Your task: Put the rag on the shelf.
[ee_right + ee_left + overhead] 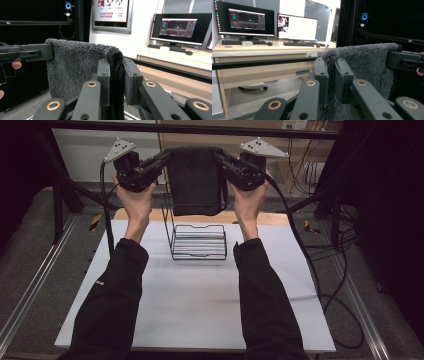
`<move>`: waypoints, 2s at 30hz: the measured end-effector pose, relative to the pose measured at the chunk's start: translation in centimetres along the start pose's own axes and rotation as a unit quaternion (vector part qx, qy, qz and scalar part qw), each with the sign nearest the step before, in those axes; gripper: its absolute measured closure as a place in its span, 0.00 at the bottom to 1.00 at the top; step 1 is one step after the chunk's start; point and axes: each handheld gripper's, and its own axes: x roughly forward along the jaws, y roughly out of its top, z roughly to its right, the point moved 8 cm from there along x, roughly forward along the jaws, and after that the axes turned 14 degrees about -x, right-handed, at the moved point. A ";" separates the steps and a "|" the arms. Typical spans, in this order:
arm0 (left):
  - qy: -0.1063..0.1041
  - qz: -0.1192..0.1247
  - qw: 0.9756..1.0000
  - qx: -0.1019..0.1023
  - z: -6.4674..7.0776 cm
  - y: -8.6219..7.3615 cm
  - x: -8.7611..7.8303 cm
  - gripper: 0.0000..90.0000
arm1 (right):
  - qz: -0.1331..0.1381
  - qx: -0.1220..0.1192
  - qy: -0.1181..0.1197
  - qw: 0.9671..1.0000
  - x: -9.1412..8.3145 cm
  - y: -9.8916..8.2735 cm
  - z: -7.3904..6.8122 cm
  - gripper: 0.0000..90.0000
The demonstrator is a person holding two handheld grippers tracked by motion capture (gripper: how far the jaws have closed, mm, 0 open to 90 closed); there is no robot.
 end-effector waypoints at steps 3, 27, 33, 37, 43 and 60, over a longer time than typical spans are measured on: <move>0.002 -0.009 1.000 0.005 0.0 -0.7 -0.2 0.91 | -0.005 0.006 0.004 1.000 -0.2 -0.8 -0.3 0.86; -0.008 -0.034 0.999 0.021 -0.2 -3.6 -1.4 0.90 | -0.020 -0.005 0.021 1.000 -1.2 -3.7 -1.5 0.86; -0.014 -0.031 0.999 0.019 -0.2 -3.9 -1.8 0.91 | -0.018 -0.015 0.023 0.999 -1.7 -3.8 -2.0 0.86; -0.015 -0.032 0.999 0.022 -0.1 -4.2 -2.2 0.91 | -0.014 -0.016 0.024 0.999 -2.0 -4.0 -2.3 0.86; -0.016 -0.031 0.999 0.023 -0.1 -4.6 -2.4 0.90 | -0.012 -0.019 0.026 0.999 -2.5 -4.4 -2.8 0.86; -0.021 -0.028 0.999 0.027 0.2 -6.9 -3.7 0.90 | 0.001 -0.006 0.034 0.999 -4.0 -6.8 -4.4 0.86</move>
